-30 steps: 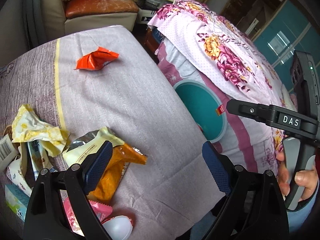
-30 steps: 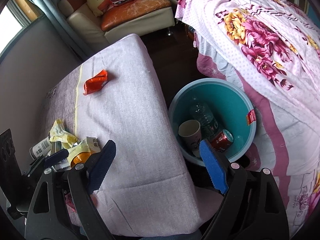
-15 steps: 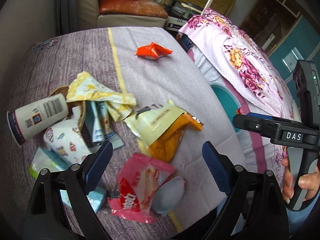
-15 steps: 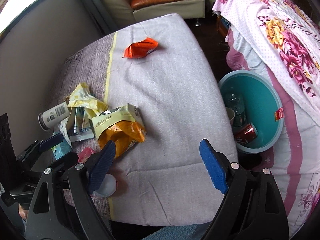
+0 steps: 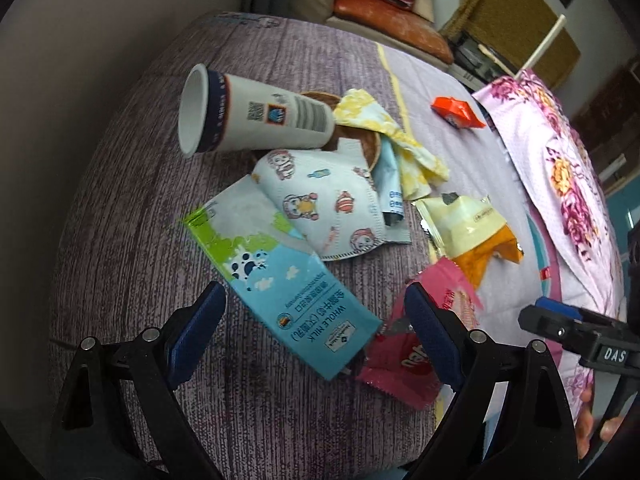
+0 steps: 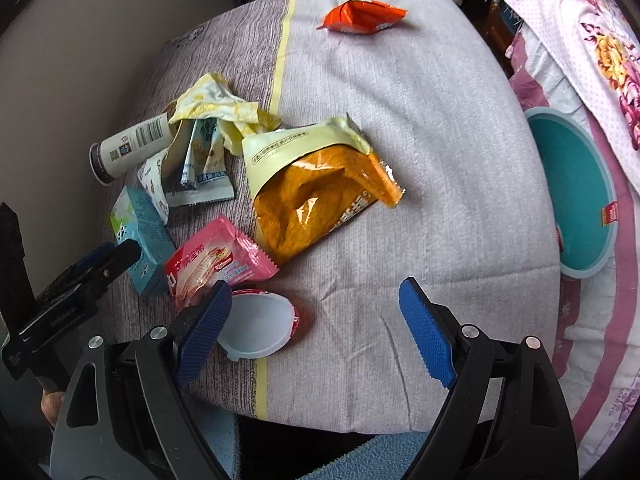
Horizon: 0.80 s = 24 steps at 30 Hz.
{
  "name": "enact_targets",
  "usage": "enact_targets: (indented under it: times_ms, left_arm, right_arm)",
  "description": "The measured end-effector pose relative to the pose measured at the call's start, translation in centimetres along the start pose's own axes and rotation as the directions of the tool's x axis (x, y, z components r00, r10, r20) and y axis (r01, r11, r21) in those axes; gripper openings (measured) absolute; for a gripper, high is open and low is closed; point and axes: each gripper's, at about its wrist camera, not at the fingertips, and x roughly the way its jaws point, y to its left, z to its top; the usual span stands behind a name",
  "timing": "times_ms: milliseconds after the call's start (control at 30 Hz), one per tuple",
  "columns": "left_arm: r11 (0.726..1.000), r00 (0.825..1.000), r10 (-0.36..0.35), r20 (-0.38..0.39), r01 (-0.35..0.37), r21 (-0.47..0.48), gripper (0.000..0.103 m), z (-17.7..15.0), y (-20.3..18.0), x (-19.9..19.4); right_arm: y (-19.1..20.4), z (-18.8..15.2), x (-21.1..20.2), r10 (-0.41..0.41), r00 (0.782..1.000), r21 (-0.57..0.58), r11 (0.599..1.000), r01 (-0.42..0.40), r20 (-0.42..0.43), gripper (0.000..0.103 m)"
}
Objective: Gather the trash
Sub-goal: 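Return both tools to the remaining trash on the table, then grasp the blue milk carton with the left tool while the right tool grasps the pink wrapper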
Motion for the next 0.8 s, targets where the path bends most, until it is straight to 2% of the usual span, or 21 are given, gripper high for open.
enact_targets:
  times_ms: [100, 200, 400, 500, 633, 800]
  left_arm:
    - [0.999, 1.000, -0.003, 0.004, 0.004, -0.054, 0.091, 0.2, 0.6, 0.4]
    - [0.998, 1.000, 0.010, 0.002, -0.010, -0.069, 0.091, 0.3, 0.3, 1.1]
    - [0.998, 0.998, 0.060, -0.012, -0.061, -0.024, 0.091, -0.4, 0.1, 2.2]
    - [0.998, 0.998, 0.056, -0.025, -0.056, -0.017, 0.091, -0.9, 1.0, 2.5]
    - [0.997, 0.997, 0.079, -0.009, -0.079, -0.001, 0.091, -1.4, 2.6, 1.6]
    - [0.995, 0.995, 0.101, 0.004, -0.101, -0.008, 0.091, -1.8, 4.8, 0.4]
  right_arm:
    - [0.7, -0.4, 0.6, 0.014, 1.000, -0.009, 1.000, -0.014, -0.017, 0.082]
    - [1.4, -0.8, 1.3, 0.014, 0.999, -0.022, 1.000, -0.015, -0.030, 0.081]
    - [1.4, -0.9, 2.0, 0.035, 0.998, 0.006, 0.999, -0.035, -0.054, 0.082]
    - [1.9, -0.6, 2.3, 0.059, 0.996, 0.016, 0.998, -0.058, -0.064, 0.082]
    - [3.5, 0.0, 3.2, 0.090, 0.992, -0.002, 0.996, -0.090, -0.093, 0.082]
    - [6.1, 0.8, 5.0, 0.090, 0.989, -0.043, 0.994, -0.096, -0.118, 0.082]
